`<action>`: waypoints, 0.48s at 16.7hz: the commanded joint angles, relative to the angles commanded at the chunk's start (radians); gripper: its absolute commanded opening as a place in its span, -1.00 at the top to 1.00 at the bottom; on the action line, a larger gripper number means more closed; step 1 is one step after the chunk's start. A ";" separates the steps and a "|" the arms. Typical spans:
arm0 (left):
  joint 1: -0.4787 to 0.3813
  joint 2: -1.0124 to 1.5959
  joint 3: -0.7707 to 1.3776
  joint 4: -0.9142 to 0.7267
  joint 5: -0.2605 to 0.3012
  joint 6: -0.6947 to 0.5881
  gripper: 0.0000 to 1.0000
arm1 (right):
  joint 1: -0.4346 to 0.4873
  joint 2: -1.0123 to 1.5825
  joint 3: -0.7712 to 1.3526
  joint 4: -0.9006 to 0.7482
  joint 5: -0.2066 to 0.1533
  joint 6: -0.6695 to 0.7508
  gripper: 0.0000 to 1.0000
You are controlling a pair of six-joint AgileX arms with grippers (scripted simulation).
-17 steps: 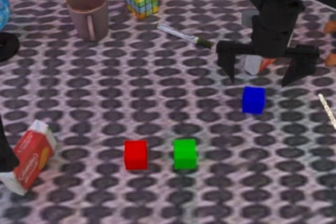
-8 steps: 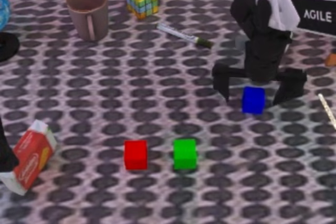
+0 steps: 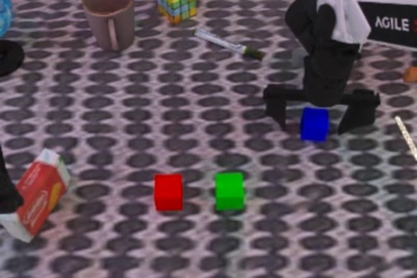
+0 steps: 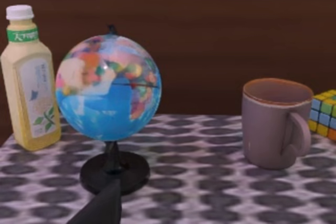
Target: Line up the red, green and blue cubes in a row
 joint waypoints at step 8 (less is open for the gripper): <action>0.000 0.000 0.000 0.000 0.000 0.000 -1.00 | 0.000 0.000 0.000 0.000 0.000 0.000 0.66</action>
